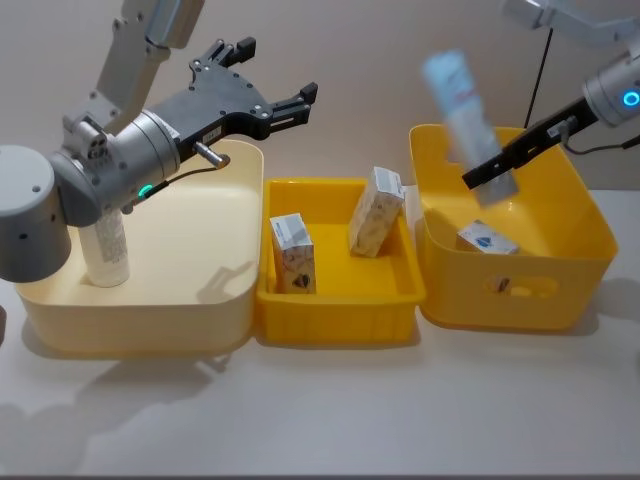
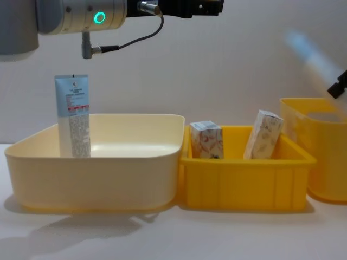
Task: Bimanual collaborative sorting of washing and personal care products
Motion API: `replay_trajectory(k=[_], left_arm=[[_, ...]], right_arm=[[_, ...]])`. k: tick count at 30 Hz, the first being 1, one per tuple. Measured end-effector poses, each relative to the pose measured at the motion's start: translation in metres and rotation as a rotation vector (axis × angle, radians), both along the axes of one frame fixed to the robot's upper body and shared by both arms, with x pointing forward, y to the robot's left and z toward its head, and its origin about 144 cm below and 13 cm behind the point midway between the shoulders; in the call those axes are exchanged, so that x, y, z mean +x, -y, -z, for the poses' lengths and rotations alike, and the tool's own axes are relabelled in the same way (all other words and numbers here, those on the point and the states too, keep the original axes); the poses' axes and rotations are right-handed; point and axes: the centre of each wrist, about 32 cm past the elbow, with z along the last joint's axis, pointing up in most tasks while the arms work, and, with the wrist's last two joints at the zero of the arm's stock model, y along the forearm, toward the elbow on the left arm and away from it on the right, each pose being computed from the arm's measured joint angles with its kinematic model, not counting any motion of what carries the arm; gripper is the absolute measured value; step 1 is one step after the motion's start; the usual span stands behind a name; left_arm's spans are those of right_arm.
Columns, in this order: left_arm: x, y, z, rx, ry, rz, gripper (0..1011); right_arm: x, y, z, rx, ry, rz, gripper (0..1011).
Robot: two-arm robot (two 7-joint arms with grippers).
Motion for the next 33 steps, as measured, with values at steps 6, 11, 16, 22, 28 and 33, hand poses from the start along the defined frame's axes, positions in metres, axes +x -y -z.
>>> replay_trajectory(k=[6, 11, 16, 22, 28, 33], left_arm=[[0.0000, 0.0000, 0.0000, 0.000, 0.000, 0.000, 1003], [0.0000, 0.0000, 0.0000, 0.000, 0.000, 0.000, 1004], [0.0000, 0.0000, 0.0000, 0.000, 0.000, 0.000, 1003], [0.0000, 0.0000, 0.0000, 0.000, 0.000, 0.000, 1003], [0.0000, 0.0000, 0.0000, 0.000, 0.000, 0.000, 1003], [0.0000, 0.0000, 0.0000, 0.000, 0.000, 0.000, 1003]], right_arm=[[0.0000, 0.0002, -0.0004, -0.001, -0.004, -0.001, 919], [-0.0001, 0.0006, -0.0007, -0.002, -0.006, -0.001, 1001], [-0.0002, 0.0008, -0.0008, -0.003, -0.007, -0.001, 1001], [-0.0002, 0.0010, -0.0008, -0.004, -0.008, -0.001, 1001], [-0.0002, 0.0009, -0.0009, -0.004, -0.008, -0.001, 1001], [-0.0001, 0.0008, -0.0010, -0.004, -0.009, -0.001, 1001]])
